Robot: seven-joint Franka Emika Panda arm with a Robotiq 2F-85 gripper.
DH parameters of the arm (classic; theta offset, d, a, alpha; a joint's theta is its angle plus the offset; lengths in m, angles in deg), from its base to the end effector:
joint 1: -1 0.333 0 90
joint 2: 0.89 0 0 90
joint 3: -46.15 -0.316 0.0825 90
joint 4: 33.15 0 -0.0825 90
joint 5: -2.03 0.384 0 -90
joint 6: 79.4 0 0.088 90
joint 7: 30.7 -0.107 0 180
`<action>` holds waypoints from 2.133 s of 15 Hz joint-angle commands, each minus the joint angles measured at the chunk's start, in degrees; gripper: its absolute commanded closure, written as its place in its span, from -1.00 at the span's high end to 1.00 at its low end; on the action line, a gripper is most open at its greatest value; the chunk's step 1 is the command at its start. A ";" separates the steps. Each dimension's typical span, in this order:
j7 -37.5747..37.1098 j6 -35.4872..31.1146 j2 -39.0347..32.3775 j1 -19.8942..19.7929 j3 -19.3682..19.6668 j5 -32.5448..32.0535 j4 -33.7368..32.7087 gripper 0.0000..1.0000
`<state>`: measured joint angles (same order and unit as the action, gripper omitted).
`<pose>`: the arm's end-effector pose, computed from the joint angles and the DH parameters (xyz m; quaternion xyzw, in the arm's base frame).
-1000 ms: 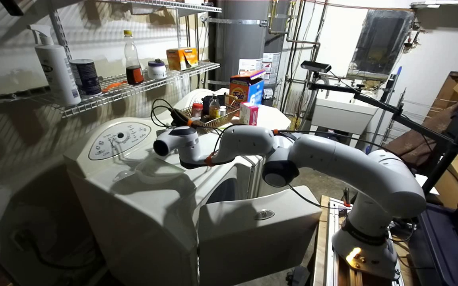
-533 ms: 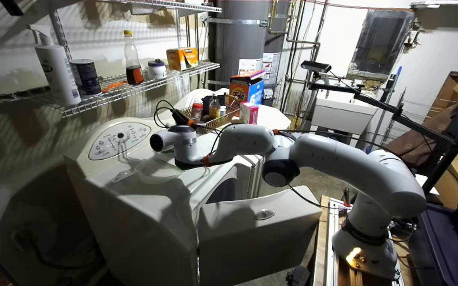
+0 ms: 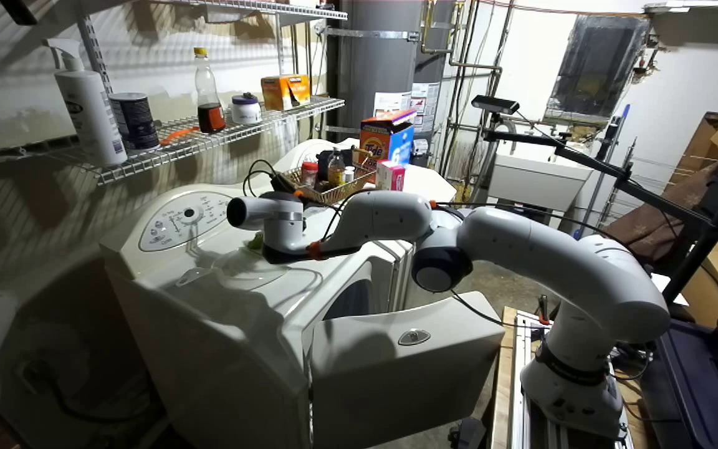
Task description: Use the green brush to sweep the top of the machine on the left.
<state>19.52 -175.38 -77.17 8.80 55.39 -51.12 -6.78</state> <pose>0.8080 -0.0114 0.2613 0.7245 0.4601 -0.2456 0.4506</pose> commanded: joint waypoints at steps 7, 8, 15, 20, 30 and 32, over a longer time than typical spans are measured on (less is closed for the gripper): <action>-13.80 4.51 6.47 3.84 3.28 5.10 0.83 -0.94; -15.23 5.82 7.51 4.56 3.79 4.89 1.18 -0.94; -28.79 17.74 11.48 8.46 5.57 3.86 0.93 -0.94; -39.26 18.30 10.46 6.24 7.44 3.81 -0.60 -0.94; -40.60 17.12 4.35 -1.98 4.93 7.74 -2.02 -0.94; -41.13 15.58 2.56 -2.99 4.64 8.74 -2.49 -0.94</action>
<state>-22.04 -158.17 -71.83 7.31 60.65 -44.73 -6.75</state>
